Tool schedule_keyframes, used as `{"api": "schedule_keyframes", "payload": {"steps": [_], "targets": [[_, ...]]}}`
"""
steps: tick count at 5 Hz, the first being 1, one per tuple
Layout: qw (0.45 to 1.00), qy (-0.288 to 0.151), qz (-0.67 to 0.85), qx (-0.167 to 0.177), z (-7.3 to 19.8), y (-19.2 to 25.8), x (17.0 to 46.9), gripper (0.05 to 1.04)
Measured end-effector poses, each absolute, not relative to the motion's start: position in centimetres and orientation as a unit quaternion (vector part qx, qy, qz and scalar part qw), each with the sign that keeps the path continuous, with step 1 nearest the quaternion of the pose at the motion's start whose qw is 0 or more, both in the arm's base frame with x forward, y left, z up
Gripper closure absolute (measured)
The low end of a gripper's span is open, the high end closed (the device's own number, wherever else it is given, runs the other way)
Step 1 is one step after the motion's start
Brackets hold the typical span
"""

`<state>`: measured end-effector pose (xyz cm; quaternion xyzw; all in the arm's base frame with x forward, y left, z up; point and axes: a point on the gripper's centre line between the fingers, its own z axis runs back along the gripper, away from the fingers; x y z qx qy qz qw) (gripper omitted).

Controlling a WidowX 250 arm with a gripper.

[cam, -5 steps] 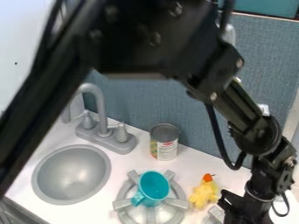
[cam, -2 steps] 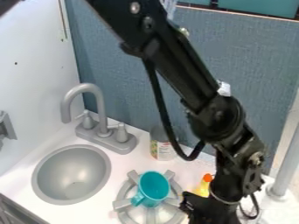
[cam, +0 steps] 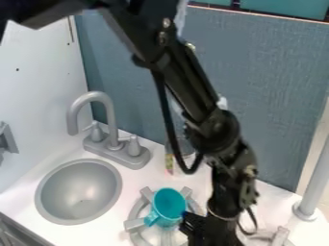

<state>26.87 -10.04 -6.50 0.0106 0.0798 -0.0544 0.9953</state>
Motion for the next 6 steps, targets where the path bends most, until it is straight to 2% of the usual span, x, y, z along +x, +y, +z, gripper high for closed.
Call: {"api": "schedule_keyframes", "payload": {"steps": [1, 2, 3, 4, 5, 6], "targets": [[0.995, 0.092, -0.05, 0.0, -7.8, -9.1, 27.0, 0.597], [0.993, 0.099, -0.063, -0.024, -10.2, -8.7, 27.8, 0.597], [0.991, 0.088, -0.091, -0.036, -11.1, -9.0, 28.7, 0.528], [0.991, 0.069, -0.11, -0.037, -10.9, -8.9, 28.5, 0.234], [0.996, 0.015, -0.081, -0.032, -6.5, -8.6, 29.2, 0.079], [0.999, -0.004, -0.051, -0.015, -3.7, -8.2, 29.7, 0.082]]}}
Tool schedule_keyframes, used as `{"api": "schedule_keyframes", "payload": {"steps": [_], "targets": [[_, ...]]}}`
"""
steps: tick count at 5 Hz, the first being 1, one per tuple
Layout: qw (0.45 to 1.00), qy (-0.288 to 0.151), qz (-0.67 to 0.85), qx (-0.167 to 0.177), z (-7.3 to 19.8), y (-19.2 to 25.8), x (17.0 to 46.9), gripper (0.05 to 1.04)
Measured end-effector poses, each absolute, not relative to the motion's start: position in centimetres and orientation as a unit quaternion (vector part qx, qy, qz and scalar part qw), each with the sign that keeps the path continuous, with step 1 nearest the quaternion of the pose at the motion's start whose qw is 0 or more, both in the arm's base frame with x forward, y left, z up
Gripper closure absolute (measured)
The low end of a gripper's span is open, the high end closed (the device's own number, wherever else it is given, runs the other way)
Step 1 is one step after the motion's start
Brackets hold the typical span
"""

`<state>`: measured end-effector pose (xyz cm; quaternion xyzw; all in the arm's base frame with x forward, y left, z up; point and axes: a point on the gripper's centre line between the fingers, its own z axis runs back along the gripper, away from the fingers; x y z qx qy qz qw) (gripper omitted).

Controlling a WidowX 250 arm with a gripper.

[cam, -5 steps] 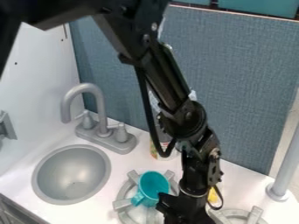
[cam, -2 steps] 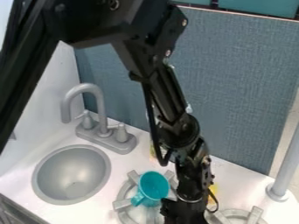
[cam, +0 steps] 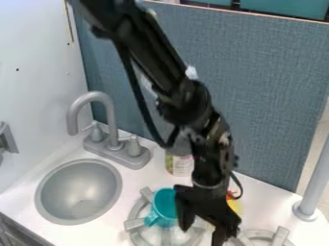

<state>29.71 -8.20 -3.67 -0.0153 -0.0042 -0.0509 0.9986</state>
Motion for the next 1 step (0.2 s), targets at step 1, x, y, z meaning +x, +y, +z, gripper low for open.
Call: {"api": "schedule_keyframes", "payload": {"steps": [1], "targets": [[0.999, -0.009, -0.037, -0.008, -1.02, -7.94, 29.71, 0.083]]}}
